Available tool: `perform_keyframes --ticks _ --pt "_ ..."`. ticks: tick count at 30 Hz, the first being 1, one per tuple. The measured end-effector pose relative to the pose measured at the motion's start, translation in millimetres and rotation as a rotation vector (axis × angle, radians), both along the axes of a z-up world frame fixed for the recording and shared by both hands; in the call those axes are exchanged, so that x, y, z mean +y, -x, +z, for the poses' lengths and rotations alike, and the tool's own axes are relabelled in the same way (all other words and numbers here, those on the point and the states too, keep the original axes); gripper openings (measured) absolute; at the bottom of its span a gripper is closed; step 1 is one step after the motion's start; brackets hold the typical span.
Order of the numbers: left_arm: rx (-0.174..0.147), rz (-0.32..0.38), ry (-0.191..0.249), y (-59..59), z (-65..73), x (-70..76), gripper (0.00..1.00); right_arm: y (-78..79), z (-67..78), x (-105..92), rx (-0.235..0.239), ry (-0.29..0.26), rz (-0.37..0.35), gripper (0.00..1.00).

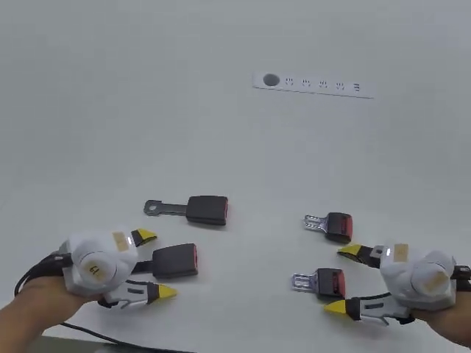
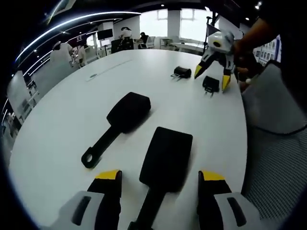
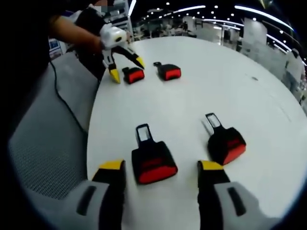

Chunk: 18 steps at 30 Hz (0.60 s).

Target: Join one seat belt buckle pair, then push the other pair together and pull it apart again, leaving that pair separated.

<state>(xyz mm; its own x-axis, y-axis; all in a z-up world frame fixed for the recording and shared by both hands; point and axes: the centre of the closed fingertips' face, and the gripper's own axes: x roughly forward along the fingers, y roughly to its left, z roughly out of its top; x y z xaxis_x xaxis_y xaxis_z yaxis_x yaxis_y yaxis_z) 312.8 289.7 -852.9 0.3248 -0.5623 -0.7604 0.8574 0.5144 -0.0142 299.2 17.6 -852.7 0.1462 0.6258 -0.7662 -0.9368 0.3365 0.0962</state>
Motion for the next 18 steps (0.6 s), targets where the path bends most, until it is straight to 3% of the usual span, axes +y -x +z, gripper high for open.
perform_keyframes --ticks 2,5,7,8,9,11,12,18 --pt "-0.004 -0.011 -0.001 -0.3 0.6 -0.7 0.67 -5.3 -1.2 1.9 -0.013 0.001 0.008 0.58" --pt "0.002 -0.024 -0.005 -0.1 1.0 -1.9 0.65 -1.3 0.1 3.4 0.01 -0.022 0.021 0.57" --pt "0.003 -0.045 -0.001 1.3 0.8 -3.9 0.61 0.1 -0.7 2.4 0.001 -0.013 0.044 0.56" --pt "-0.009 -0.079 -0.002 0.9 2.3 -6.3 0.58 -0.3 -1.1 2.2 -0.004 -0.009 0.051 0.55" --pt "0.002 -0.084 0.005 3.3 2.1 -7.8 0.55 0.1 -0.5 2.4 -0.003 -0.01 0.051 0.54" --pt "-0.018 -0.083 0.024 -2.1 4.3 -9.7 0.43 -0.2 0.0 3.2 0.001 -0.016 0.052 0.51" --pt "-0.013 -0.084 0.023 -1.4 4.8 -9.7 0.38 0.2 -0.3 3.1 0.0 -0.013 0.058 0.49" --pt "0.004 -0.18 -0.007 1.2 5.5 -9.5 0.37 2.6 0.6 3.7 -0.031 0.004 0.108 0.38"
